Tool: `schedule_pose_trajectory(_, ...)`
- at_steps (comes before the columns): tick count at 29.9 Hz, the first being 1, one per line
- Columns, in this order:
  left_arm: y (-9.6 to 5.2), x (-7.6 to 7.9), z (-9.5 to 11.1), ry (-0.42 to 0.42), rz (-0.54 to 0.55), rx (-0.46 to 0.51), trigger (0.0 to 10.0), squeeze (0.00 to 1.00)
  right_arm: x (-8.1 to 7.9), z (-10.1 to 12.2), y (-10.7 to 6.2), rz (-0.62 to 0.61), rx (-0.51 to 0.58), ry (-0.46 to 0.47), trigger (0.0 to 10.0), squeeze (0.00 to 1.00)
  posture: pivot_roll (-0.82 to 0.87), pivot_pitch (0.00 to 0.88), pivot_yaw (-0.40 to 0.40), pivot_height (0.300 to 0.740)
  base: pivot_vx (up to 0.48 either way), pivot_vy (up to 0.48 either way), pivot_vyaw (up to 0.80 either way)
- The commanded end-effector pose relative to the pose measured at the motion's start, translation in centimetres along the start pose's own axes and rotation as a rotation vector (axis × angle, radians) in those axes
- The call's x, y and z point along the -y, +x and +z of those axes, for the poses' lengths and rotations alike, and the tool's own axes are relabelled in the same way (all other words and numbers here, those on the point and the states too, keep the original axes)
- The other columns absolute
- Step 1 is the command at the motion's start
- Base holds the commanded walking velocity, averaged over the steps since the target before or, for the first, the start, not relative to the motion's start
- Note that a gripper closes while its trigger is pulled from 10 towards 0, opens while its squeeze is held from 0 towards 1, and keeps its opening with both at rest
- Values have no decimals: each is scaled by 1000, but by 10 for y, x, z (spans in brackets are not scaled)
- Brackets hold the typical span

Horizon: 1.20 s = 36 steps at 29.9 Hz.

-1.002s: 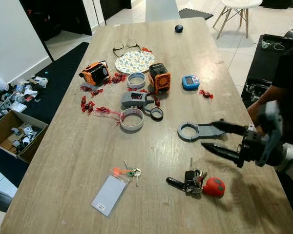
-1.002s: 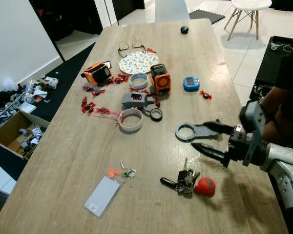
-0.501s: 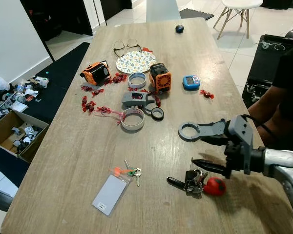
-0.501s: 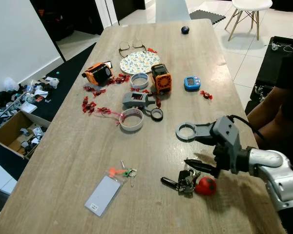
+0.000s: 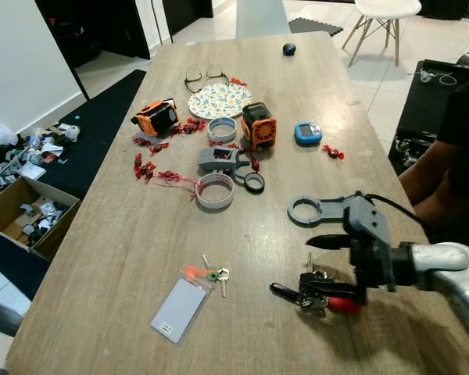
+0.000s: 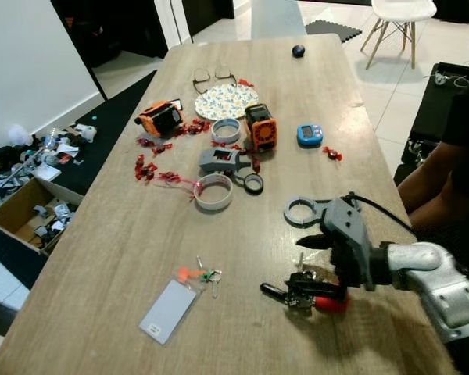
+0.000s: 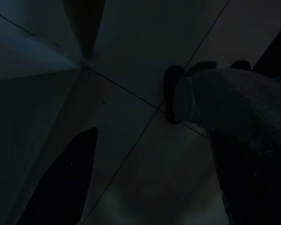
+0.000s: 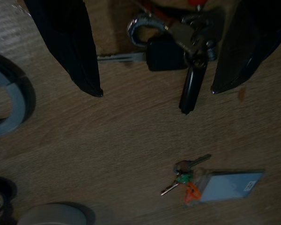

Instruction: Hang keys on a hook

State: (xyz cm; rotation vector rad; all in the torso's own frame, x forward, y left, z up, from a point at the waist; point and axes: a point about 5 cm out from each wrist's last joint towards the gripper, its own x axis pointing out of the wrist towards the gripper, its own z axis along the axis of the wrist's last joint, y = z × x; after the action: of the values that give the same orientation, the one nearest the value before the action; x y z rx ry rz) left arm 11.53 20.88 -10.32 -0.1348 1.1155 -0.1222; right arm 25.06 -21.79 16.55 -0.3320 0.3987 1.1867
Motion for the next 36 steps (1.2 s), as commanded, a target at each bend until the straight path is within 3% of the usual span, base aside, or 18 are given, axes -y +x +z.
schedule_pose_trajectory(1,0,1,-6,4,4,-27,10000,0,-5,0,-1,37,-27,-4,10000,0,-133,90,120,740,0,0,0)
schedule_pose_trajectory(8,1,3,-3,1,3,-24,10000,0,-2,-20,-7,20,-259,-13,10000,0,-133,99,122,740,0,0,0)
schedule_pose_trajectory(14,1,3,-2,0,4,-24,10000,0,-2,-22,-8,10,-277,-8,8980,0,-132,104,124,740,0,0,0)
schedule_pose_trajectory(15,2,3,-1,-1,5,-23,10000,0,0,-22,-7,-7,-277,-14,1490,0,-132,104,124,740,0,0,0)
schedule_pose_trajectory(16,2,3,-1,-2,6,-22,10000,0,2,-23,-6,-19,-279,-17,0,0,-132,104,124,740,0,0,0)
schedule_pose_trajectory(18,2,4,0,-2,6,-21,10000,0,3,-24,-5,-34,-293,-41,0,0,-132,105,126,740,0,0,0)
schedule_pose_trajectory(19,2,4,1,-2,6,-20,10000,0,2,-25,-4,-29,-296,-42,3059,0,-132,105,126,740,0,0,0)
schedule_pose_trajectory(20,2,4,1,-2,6,-20,10000,0,1,-25,-3,-21,-300,-40,1216,0,-132,105,126,740,0,0,0)
schedule_pose_trajectory(21,2,4,1,-2,6,-20,10000,0,1,-24,-1,-17,-291,-43,157,0,-132,105,126,740,0,0,0)
schedule_pose_trajectory(22,2,4,1,-2,6,-20,10000,0,1,-23,1,-15,-282,-42,0,0,-132,105,126,740,0,0,0)
schedule_pose_trajectory(28,2,3,0,-1,6,-21,10000,0,2,-20,3,-24,-260,-59,0,0,-132,105,126,740,0,0,0)
schedule_pose_trajectory(29,2,3,0,-1,7,-22,10000,0,6,-20,1,-63,-267,-64,1098,0,-132,105,126,740,0,0,0)
schedule_pose_trajectory(30,2,3,0,-1,7,-22,10000,0,6,-20,1,-63,-267,-64,1098,0,-132,105,126,740,0,0,0)
schedule_pose_trajectory(32,2,3,0,-1,7,-22,10000,0,10,-20,-2,-94,-277,-64,2000,0,-132,105,126,740,0,0,0)
schedule_pose_trajectory(33,2,3,0,-1,7,-23,10000,0,12,-21,-3,-119,-287,-70,3412,0,-132,105,126,740,0,0,0)
schedule_pose_trajectory(34,2,3,0,0,7,-23,10000,0,15,-21,-5,-143,-294,-79,6314,0,-132,105,126,740,0,0,0)
schedule_pose_trajectory(35,2,3,0,0,7,-23,10000,0,15,-21,-5,-143,-294,-79,6314,0,-132,105,126,740,0,0,0)
schedule_pose_trajectory(36,2,3,0,0,7,-24,10000,0,20,-19,-9,-196,-282,-70,10000,0,-132,105,126,740,0,0,0)
